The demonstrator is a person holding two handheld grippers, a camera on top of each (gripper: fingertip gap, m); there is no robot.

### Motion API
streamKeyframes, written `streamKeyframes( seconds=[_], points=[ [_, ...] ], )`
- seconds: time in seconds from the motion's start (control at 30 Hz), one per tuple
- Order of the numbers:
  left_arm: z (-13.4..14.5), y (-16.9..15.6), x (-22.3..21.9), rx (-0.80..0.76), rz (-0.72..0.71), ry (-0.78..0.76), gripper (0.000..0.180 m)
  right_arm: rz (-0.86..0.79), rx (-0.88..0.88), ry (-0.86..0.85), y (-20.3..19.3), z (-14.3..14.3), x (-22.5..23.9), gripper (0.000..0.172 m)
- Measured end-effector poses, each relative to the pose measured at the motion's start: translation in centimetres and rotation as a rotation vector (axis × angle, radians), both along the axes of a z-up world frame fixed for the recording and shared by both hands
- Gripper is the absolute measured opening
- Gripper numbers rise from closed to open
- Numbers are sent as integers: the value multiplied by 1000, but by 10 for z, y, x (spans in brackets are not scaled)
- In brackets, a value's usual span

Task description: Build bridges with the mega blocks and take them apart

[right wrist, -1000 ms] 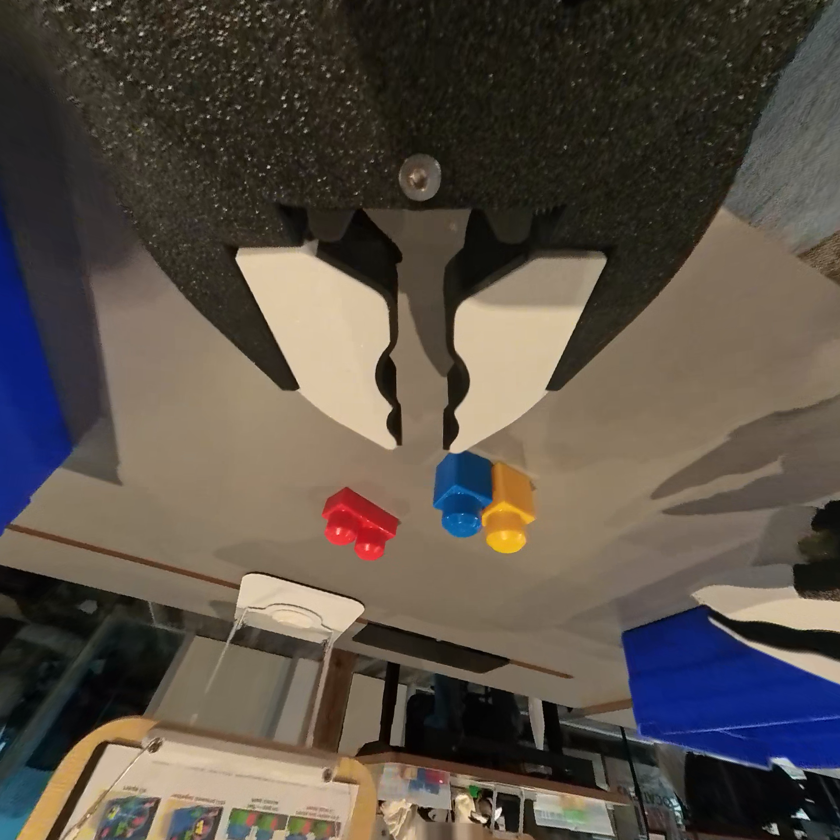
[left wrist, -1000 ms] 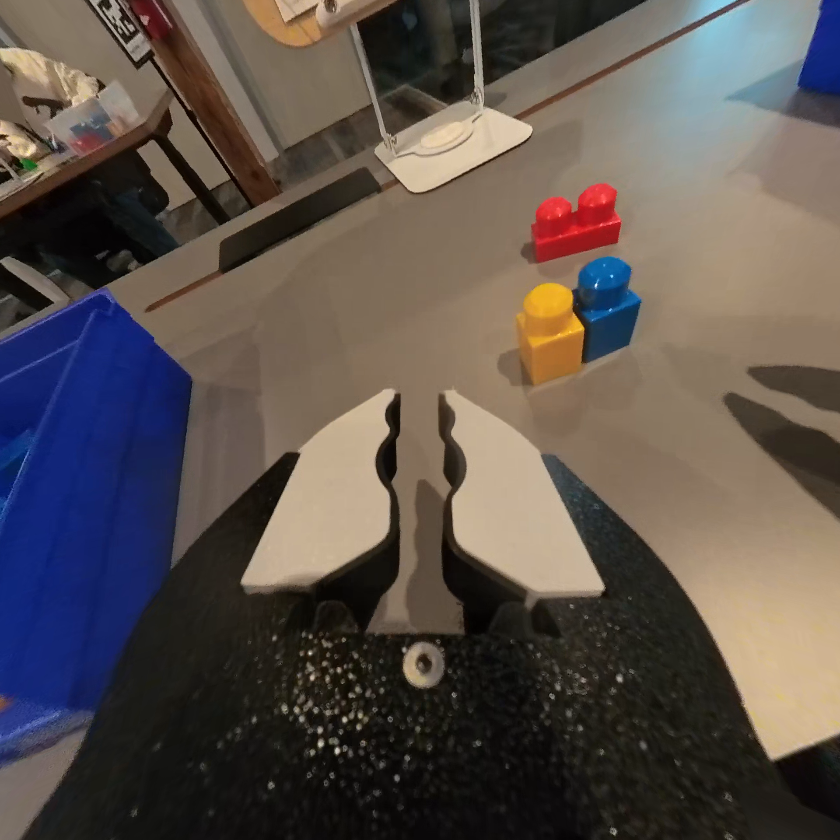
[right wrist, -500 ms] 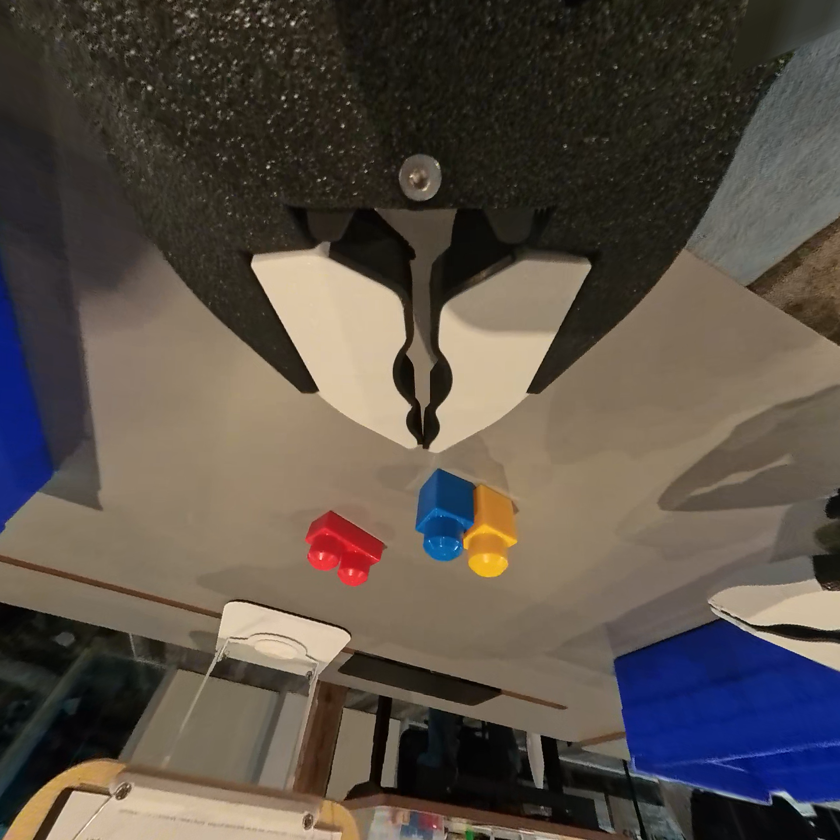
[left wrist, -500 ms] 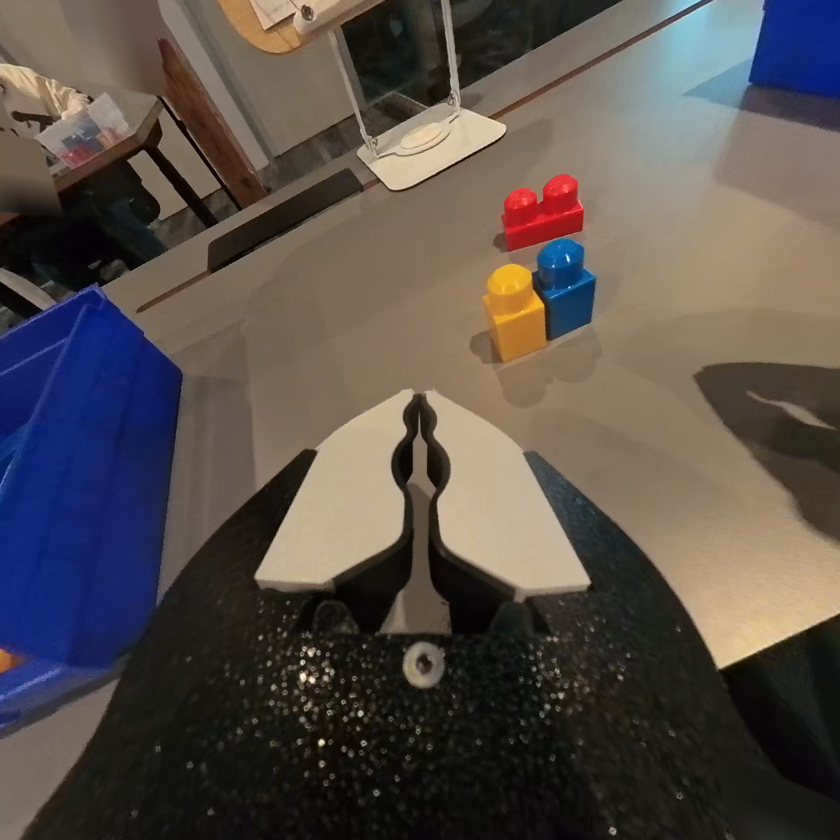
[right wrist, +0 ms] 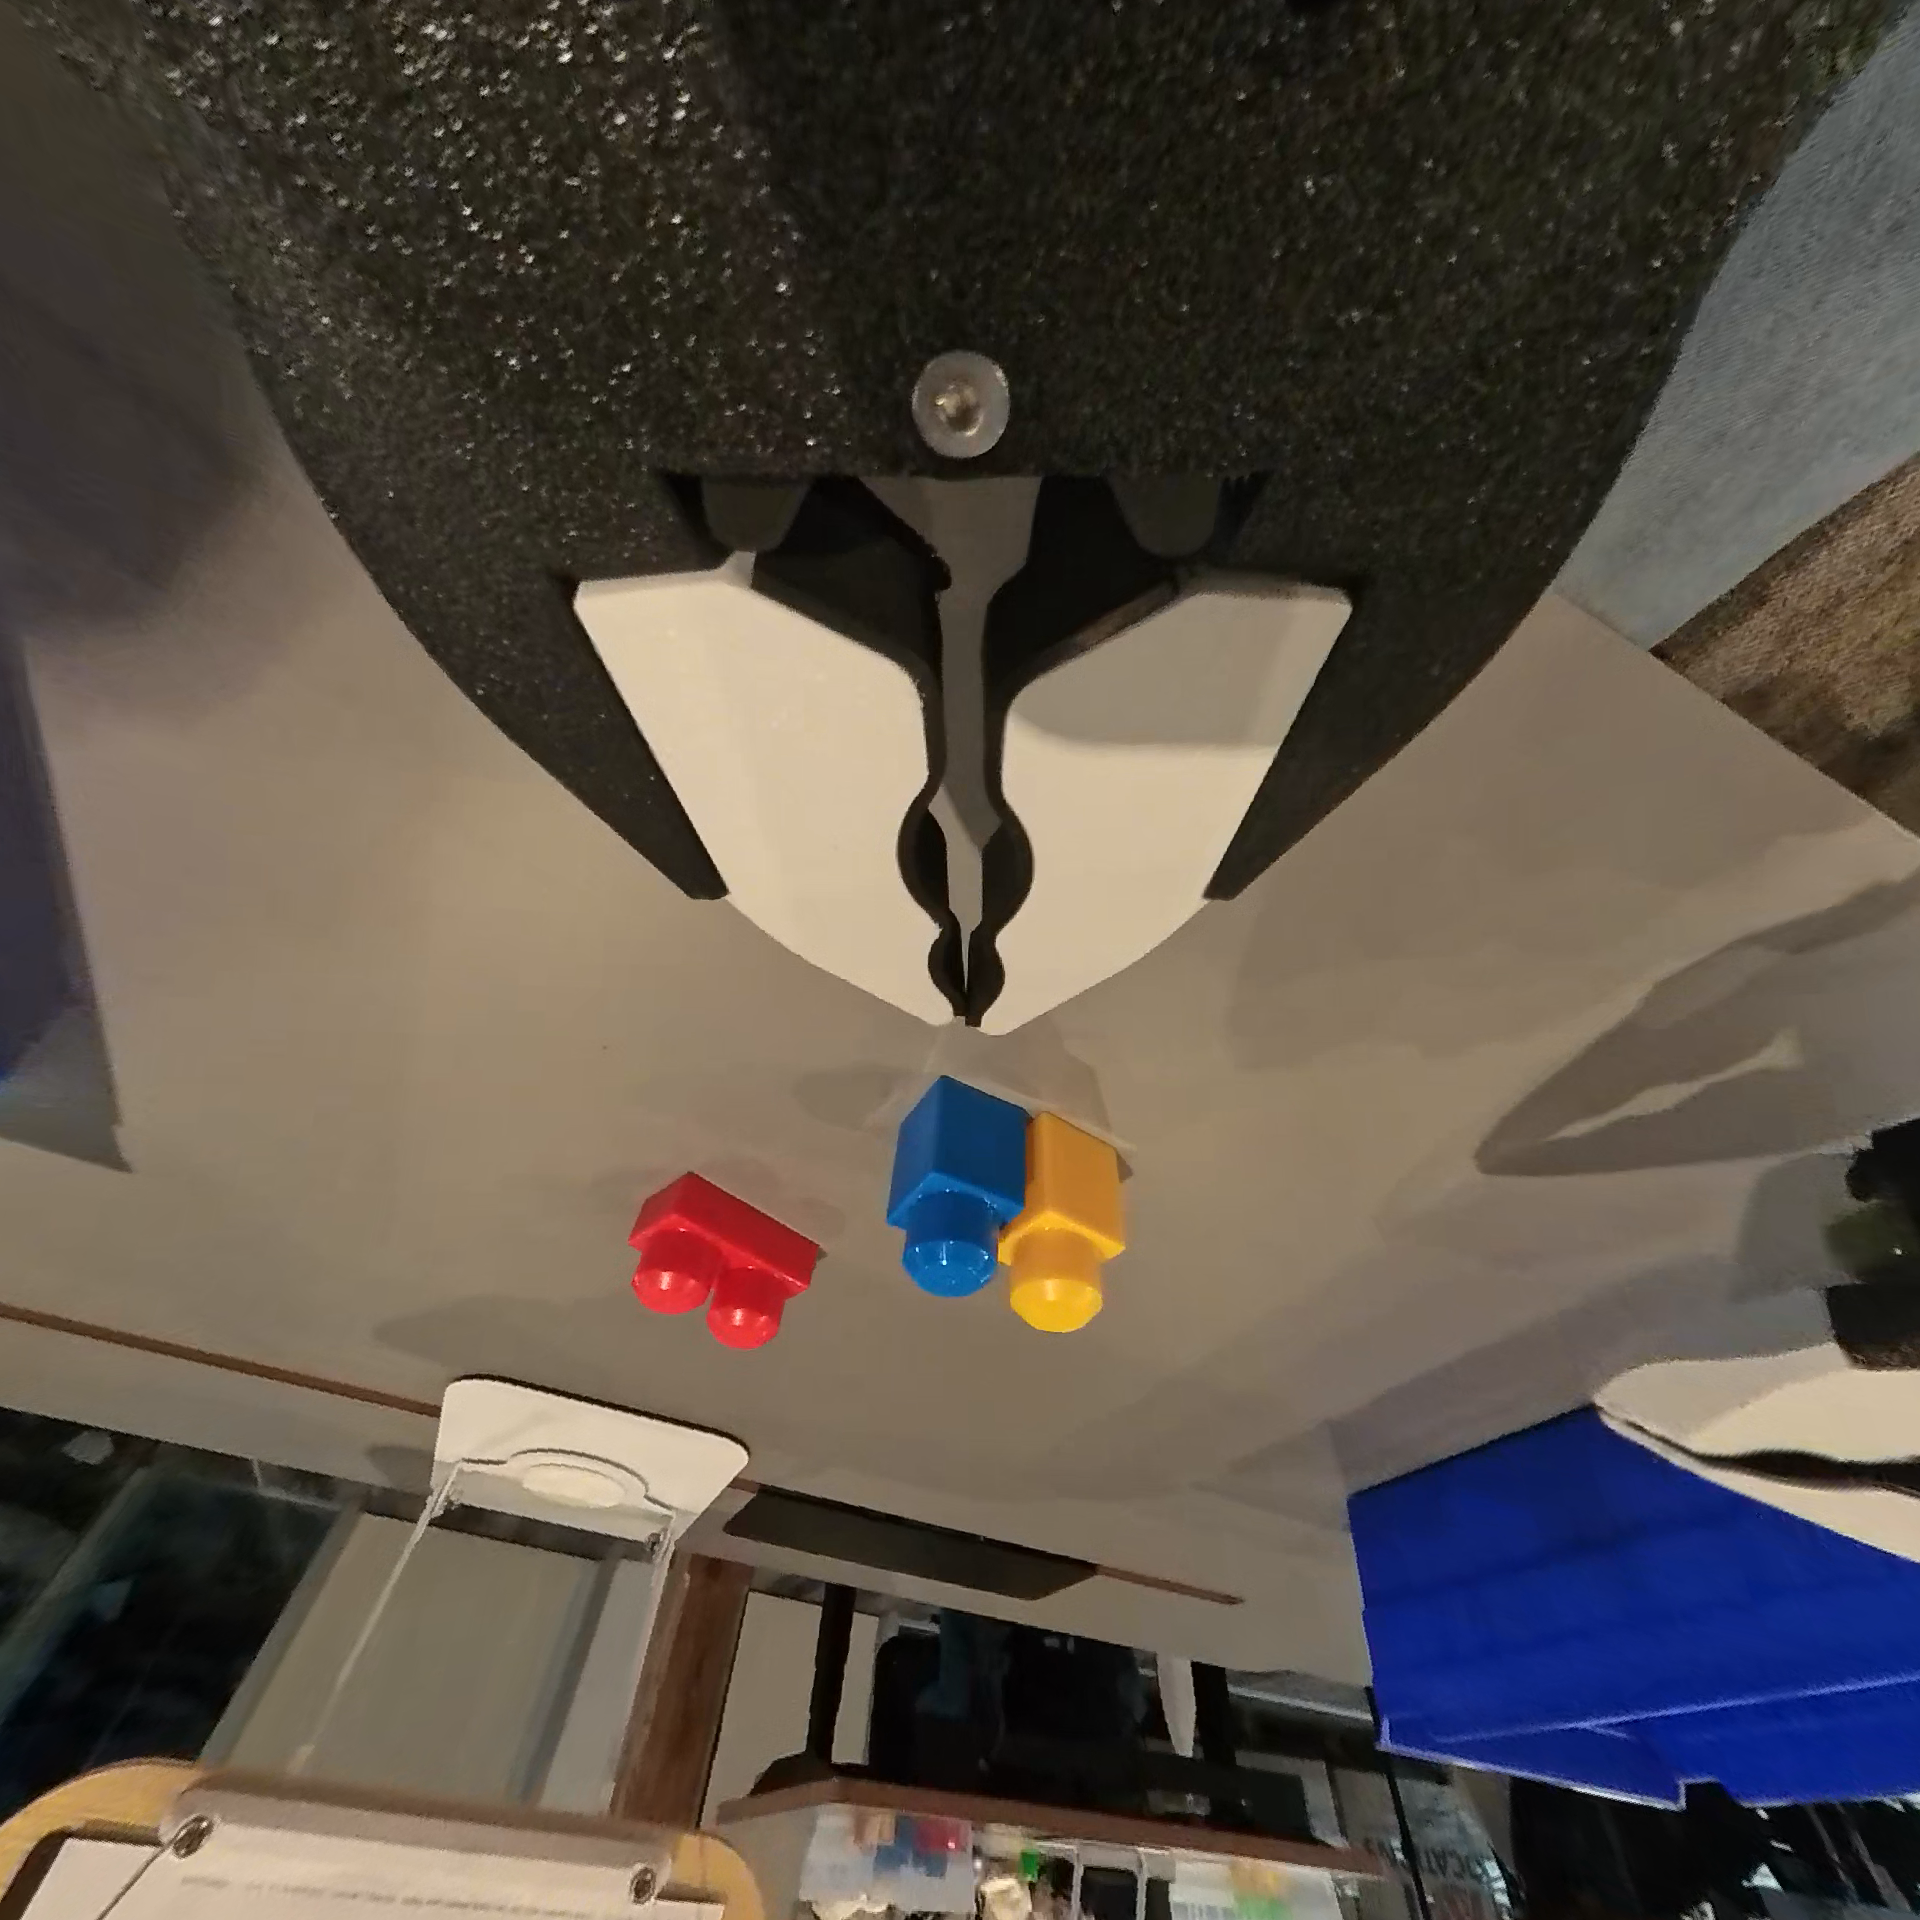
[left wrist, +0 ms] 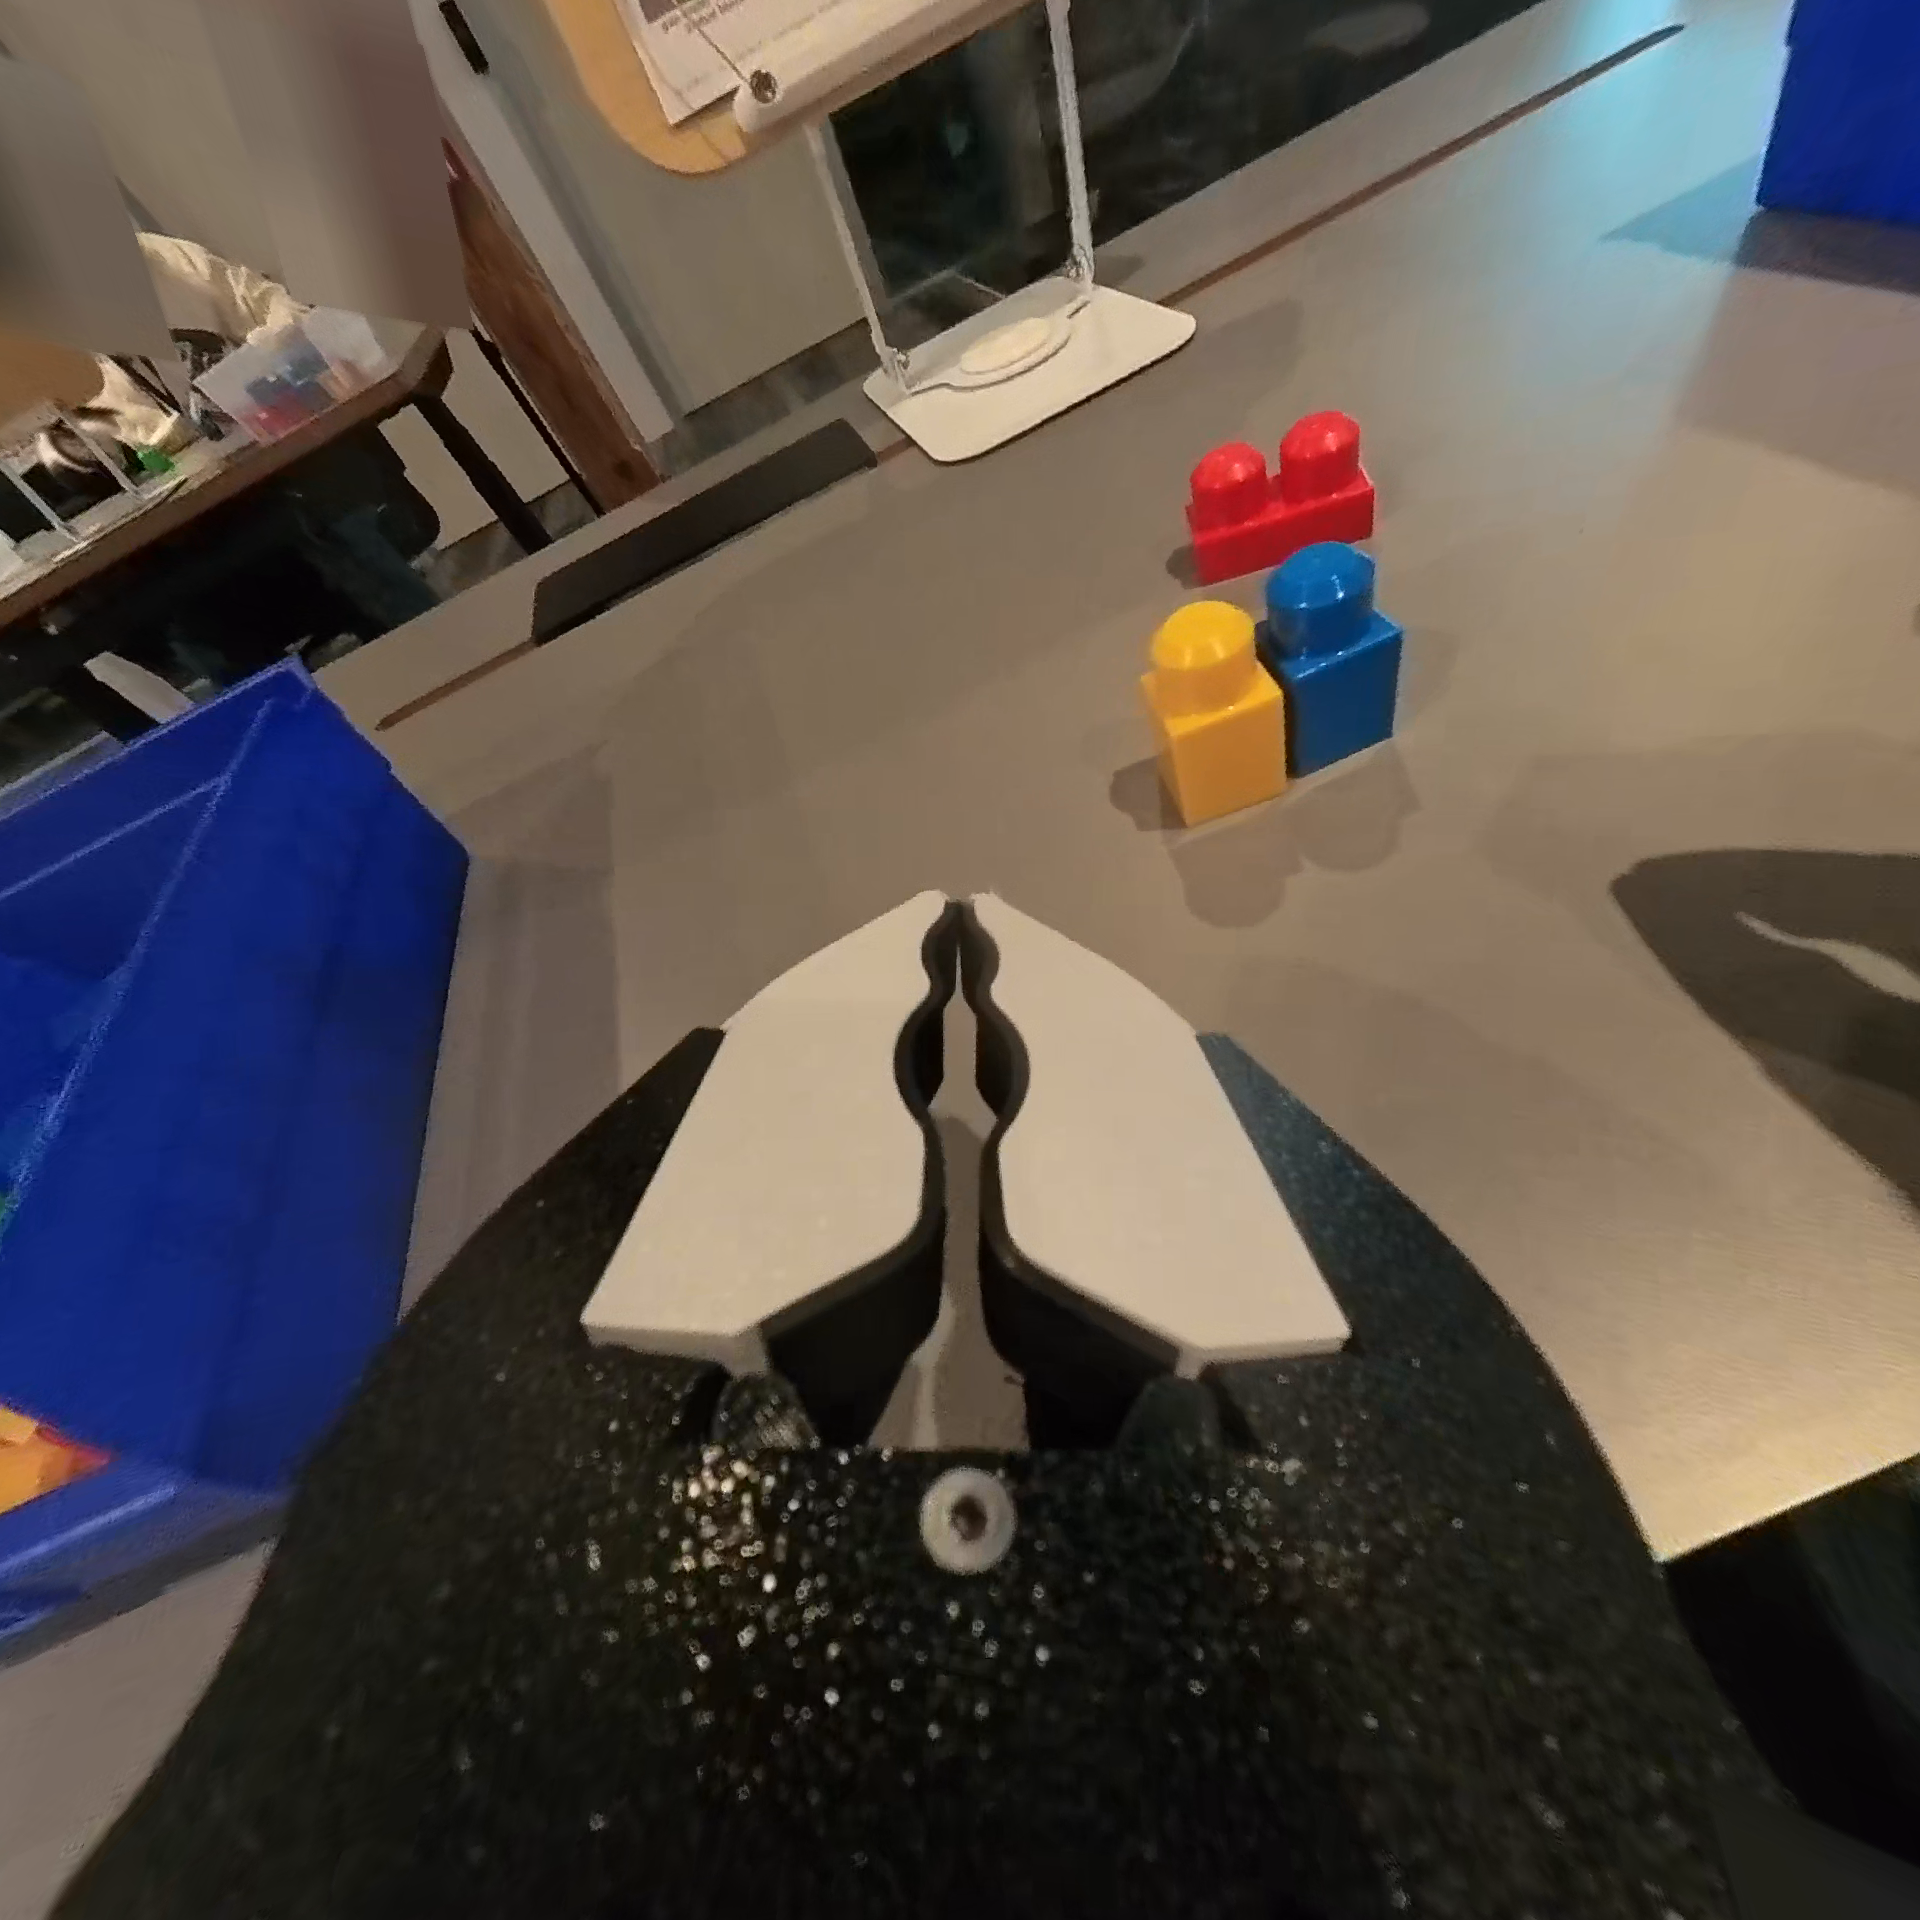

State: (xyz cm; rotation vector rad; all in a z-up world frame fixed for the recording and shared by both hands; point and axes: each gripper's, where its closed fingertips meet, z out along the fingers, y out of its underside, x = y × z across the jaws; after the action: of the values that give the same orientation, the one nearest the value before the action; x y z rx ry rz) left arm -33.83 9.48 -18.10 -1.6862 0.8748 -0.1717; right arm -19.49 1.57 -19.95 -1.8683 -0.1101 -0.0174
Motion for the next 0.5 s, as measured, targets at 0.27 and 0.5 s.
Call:
streamKeyframes(
  seconds=[0.27,0.5],
  points=[
    [-1,-3,0,-9,-31,-37,0,-9,29,-34,1,2,1,0],
    [1,-5,3,-5,-62,-76,0,3,66,-29,1,5,5,0]
  ],
)
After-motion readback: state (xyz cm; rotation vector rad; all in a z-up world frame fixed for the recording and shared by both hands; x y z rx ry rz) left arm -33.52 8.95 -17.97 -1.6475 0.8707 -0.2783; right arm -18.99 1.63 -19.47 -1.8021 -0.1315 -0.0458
